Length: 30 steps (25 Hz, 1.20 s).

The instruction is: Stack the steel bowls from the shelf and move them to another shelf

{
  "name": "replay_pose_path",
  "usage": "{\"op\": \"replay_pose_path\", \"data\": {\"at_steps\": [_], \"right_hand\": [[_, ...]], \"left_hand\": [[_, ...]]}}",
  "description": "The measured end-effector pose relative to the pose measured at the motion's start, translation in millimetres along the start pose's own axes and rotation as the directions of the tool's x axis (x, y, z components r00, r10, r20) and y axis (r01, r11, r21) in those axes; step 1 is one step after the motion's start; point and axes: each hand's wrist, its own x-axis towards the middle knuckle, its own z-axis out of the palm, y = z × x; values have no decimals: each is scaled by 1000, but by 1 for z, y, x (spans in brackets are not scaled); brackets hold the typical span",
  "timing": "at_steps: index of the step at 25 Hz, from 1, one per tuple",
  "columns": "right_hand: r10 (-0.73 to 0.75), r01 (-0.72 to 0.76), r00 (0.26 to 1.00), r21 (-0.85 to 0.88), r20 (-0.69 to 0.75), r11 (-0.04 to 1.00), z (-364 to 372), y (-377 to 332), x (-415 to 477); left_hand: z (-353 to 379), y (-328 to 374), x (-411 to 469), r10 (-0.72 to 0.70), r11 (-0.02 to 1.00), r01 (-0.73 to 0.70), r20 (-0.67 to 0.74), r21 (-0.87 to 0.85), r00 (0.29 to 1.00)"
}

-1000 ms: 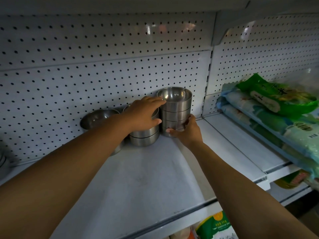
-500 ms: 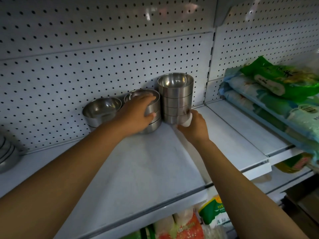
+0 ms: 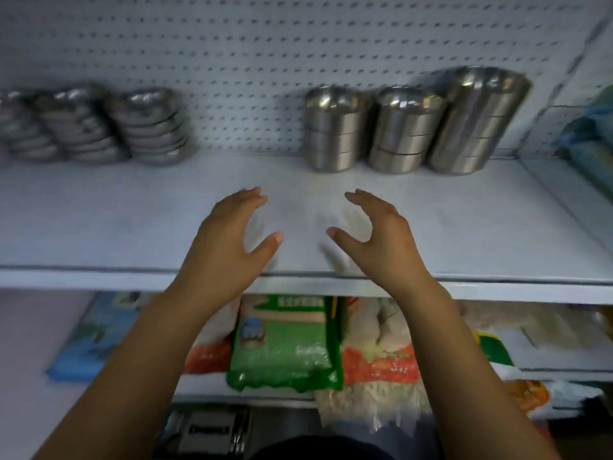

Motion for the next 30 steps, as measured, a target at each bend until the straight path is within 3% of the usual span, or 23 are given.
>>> {"op": "replay_pose_path", "data": {"at_steps": [3,6,8,11,16,20,24,30], "right_hand": [[-128,125,981,31,147,992,52,-55,-26],[-247,226,930,106,274,968,104,-113,-64],[-328,289,870,158,369,944,139,-154,-99],[-478,395,737,270,478,878,199,-216,-167],[-644,434,421,482,638,761,268,-315,-291],[-741,480,129,612,660,629,298,-386,-380],[-771,454,-183,748,610,484,316,-443,-470],[-683,310,-623,922,381,231,323,-493,-631]], "left_hand": [[-46,-43,-84,-173,982,182,-136,56,975],[-101,-74,-190,-377,913,403,-246,61,893],[-132,-84,-267,-493,836,542,-316,86,810],[-172,-88,-384,-648,679,732,-425,55,632],[-224,-61,-549,-776,381,922,-567,-73,276],[-250,-14,-654,-734,143,976,-679,-163,-5],[-242,46,-733,-602,-51,927,-729,-372,-326],[-198,129,-812,-379,-305,715,-609,-629,-697]]}}
